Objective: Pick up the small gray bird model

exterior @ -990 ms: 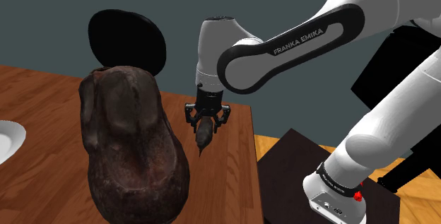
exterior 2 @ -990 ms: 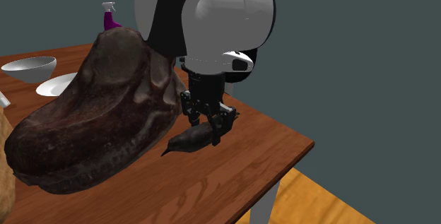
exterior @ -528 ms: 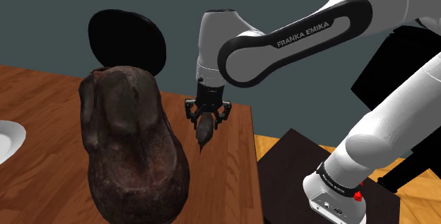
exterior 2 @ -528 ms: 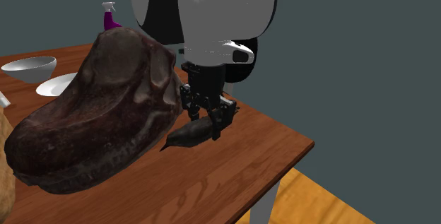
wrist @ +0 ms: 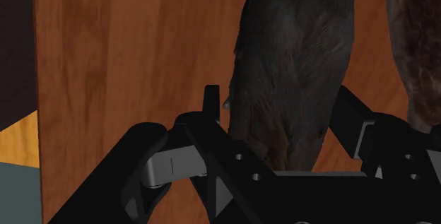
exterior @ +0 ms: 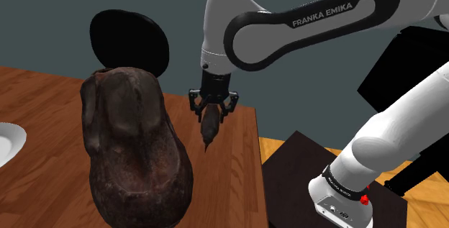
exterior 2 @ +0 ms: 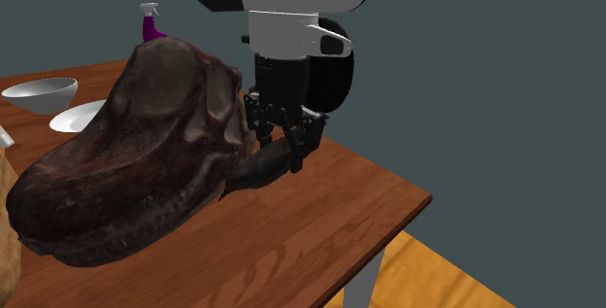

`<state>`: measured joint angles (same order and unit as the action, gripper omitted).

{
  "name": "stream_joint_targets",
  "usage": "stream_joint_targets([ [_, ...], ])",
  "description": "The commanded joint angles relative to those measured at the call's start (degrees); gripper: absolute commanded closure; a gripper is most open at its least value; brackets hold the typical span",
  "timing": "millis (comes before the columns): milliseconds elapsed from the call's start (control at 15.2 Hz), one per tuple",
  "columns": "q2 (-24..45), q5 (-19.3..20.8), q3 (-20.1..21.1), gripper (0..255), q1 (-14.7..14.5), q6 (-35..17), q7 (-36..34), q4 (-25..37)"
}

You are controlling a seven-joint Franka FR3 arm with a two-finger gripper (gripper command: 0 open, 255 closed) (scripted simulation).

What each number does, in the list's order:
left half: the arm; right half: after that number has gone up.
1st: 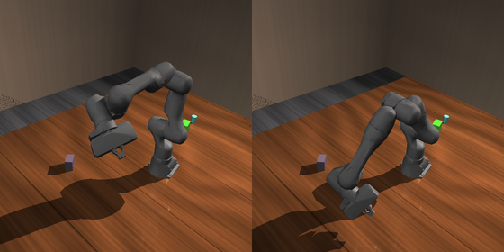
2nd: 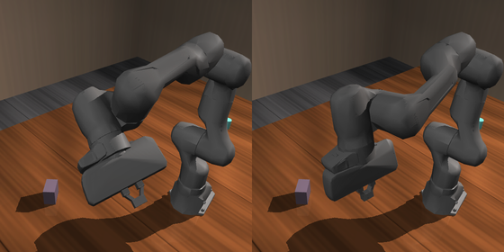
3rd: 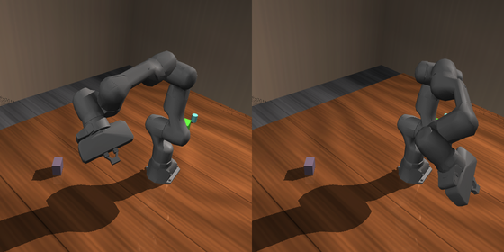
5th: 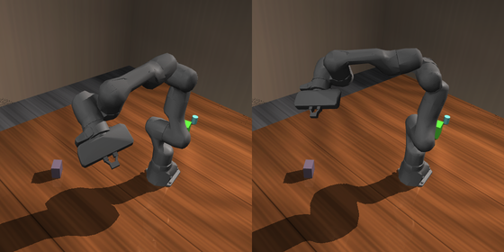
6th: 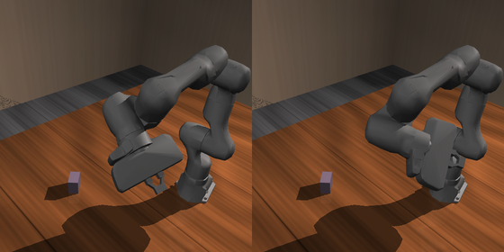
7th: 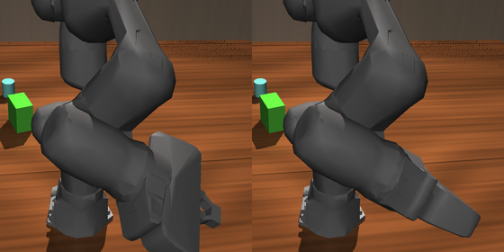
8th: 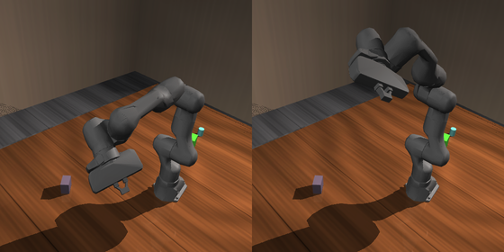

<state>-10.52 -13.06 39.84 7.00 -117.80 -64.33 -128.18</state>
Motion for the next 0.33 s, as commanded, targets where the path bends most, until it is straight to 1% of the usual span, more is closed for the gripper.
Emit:
stream_joint_targets([
  [0, -0.8, -0.3, -0.4, 255, 0.0, 1.8, 0.2, 1.1],
  [132, -1.4, -0.5, -0.7, 255, 0.0, 3.4, 0.4, 2.2],
  [264, -1.5, -0.5, -0.7, 255, 0.0, 3.6, 0.4, 2.3],
])
